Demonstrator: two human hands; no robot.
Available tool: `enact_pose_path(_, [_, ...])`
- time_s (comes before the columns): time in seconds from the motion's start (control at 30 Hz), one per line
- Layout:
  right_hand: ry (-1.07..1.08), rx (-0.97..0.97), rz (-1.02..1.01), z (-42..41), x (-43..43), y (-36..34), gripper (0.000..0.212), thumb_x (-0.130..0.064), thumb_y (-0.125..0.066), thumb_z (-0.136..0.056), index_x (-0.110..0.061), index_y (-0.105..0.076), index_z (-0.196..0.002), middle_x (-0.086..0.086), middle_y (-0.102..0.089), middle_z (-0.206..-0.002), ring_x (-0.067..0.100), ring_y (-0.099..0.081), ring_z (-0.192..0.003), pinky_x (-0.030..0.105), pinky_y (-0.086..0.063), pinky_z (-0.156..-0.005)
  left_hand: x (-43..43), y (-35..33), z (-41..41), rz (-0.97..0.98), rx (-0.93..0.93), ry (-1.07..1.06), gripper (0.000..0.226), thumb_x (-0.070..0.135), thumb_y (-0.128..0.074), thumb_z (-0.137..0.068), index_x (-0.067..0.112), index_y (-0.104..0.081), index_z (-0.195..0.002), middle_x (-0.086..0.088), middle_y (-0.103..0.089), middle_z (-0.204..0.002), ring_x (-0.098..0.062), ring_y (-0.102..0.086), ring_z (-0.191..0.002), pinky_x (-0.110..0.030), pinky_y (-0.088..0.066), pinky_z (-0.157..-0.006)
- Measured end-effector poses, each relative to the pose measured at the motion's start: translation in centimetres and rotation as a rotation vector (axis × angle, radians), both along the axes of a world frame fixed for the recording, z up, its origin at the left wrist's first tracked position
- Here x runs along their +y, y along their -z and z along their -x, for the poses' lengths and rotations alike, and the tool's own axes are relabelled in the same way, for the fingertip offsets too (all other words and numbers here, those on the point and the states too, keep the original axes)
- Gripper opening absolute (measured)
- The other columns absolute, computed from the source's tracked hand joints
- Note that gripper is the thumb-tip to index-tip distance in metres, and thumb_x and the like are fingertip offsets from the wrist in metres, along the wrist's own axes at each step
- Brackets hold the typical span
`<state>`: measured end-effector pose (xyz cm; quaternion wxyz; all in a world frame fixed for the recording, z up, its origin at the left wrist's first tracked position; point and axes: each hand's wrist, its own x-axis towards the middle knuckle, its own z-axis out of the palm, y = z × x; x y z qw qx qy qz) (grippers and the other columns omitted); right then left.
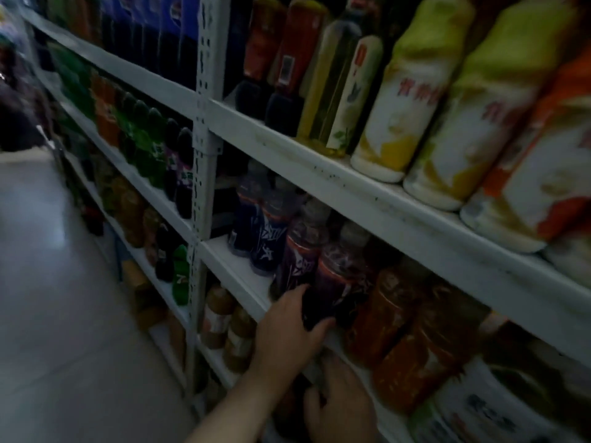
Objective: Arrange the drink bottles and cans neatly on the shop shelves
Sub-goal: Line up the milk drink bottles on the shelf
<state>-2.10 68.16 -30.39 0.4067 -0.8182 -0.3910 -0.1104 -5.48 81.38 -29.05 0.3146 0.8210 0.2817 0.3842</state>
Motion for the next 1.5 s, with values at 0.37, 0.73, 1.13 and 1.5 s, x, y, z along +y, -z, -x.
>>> enact_pose_path(0.37, [0.177,0.504,0.083,2.5,3.8,-4.7,0.067,-0.029,-0.06,-0.09,-0.037,-0.024,-0.145,-0.012,-0.046,-0.14,0.001,-0.051,-0.115,0.025,-0.046,-0.094,5.8,-5.9,0.5,0.055,0.653,0.704,0.047,0.035,-0.046,-0.098,0.012,-0.037,-0.138,-0.01,-0.053,-0.132,-0.025,-0.051,-0.116,-0.031,-0.042,-0.091])
enact_pose_path(0.73, [0.633,0.53,-0.114,3.1,11.0,-4.8,0.048,-0.029,-0.066,-0.087,-0.011,-0.047,-0.128,0.008,-0.06,-0.122,0.025,-0.057,-0.108,0.027,-0.044,-0.08,11.0,-6.8,3.6,-0.023,0.378,0.358,0.012,0.024,-0.063,-0.087,0.012,-0.062,-0.088,-0.004,-0.064,-0.078,-0.016,-0.055,-0.067,-0.026,-0.041,-0.056])
enact_pose_path(1.13, [0.725,0.479,-0.1,3.2,11.7,-4.8,0.042,-0.033,-0.067,-0.086,-0.013,-0.054,-0.121,0.006,-0.063,-0.117,0.023,-0.058,-0.105,0.023,-0.039,-0.077,13.4,-6.4,0.1,0.167,0.217,0.59,0.06,0.036,-0.075,-0.079,0.01,-0.051,-0.127,-0.007,-0.062,-0.121,-0.021,-0.058,-0.111,-0.019,-0.039,-0.083])
enact_pose_path(1.5, [0.574,0.451,-0.068,2.4,10.9,-7.1,0.06,-0.031,-0.065,-0.087,-0.015,-0.04,-0.139,0.005,-0.05,-0.135,0.02,-0.048,-0.122,0.033,-0.042,-0.099,15.1,-7.8,0.0,0.059,0.41,0.634,0.066,0.042,-0.079,-0.072,0.008,-0.053,-0.123,-0.007,-0.064,-0.117,-0.023,-0.06,-0.106,-0.022,-0.042,-0.08])
